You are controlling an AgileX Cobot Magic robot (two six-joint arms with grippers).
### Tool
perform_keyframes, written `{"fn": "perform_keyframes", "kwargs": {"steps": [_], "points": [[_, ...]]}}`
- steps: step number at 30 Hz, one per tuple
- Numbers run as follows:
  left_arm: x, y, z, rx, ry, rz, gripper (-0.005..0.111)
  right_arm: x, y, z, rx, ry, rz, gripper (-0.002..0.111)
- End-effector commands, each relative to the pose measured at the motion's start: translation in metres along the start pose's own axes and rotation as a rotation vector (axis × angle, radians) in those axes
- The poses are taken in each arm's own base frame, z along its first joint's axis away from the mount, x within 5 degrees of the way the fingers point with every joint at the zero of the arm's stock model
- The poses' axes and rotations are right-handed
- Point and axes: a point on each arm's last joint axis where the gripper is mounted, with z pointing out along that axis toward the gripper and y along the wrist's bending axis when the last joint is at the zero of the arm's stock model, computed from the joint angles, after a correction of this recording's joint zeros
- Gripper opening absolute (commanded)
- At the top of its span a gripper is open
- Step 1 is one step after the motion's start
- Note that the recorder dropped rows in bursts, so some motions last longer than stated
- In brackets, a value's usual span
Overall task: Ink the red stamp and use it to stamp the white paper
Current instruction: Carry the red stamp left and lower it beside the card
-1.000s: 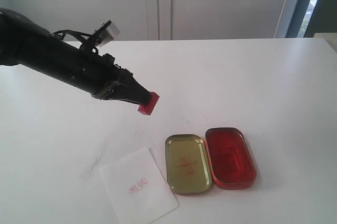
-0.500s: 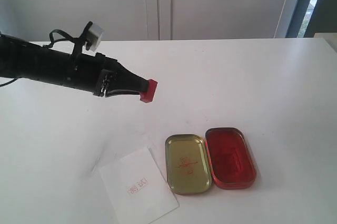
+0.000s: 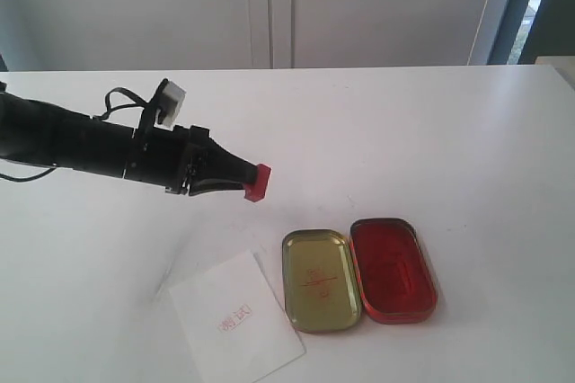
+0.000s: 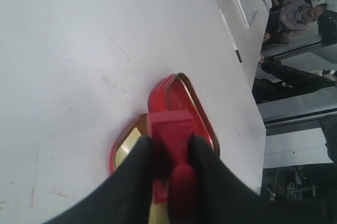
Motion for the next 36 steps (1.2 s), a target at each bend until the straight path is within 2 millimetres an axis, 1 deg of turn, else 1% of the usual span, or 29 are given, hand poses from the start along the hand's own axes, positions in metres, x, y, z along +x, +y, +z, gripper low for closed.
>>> {"fn": "perform_keyframes", "kwargs": {"steps": [1,10,19,22,23,27,30,32,35,36], "points": [[-0.001,0.006,0.000,-0.030,-0.018,-0.029,0.000,0.001,0.000,0.000,-0.005,-0.005,-0.009,0.000],[0.002,0.011,0.000,-0.088,0.013,-0.023,0.000,0.001,0.000,0.000,-0.005,-0.005,-0.009,0.000],[0.001,0.018,0.000,-0.147,0.004,-0.024,0.000,0.001,0.000,0.000,-0.005,-0.005,-0.009,0.000],[0.005,0.025,0.003,-0.151,0.011,-0.076,0.000,0.001,0.000,0.000,-0.005,-0.005,-0.009,0.000],[0.008,0.030,0.005,-0.146,0.018,-0.108,0.000,0.001,0.000,0.000,-0.005,-0.005,-0.009,0.000],[0.009,0.032,0.006,-0.137,0.023,-0.117,0.000,0.001,0.000,0.000,-0.005,-0.005,-0.009,0.000],[0.009,0.034,0.006,-0.162,0.016,-0.120,0.000,0.001,0.000,0.000,-0.005,-0.005,-0.009,0.000],[0.009,0.039,0.005,-0.209,0.009,-0.172,0.000,0.001,0.000,0.000,-0.005,-0.006,-0.011,0.000],[0.012,0.040,0.005,-0.229,0.036,-0.164,0.000,0.001,0.000,0.000,-0.005,-0.006,-0.011,0.000],[0.012,0.040,0.005,-0.232,0.036,-0.165,0.003,0.001,0.000,0.000,-0.005,-0.006,-0.011,0.000]]}}
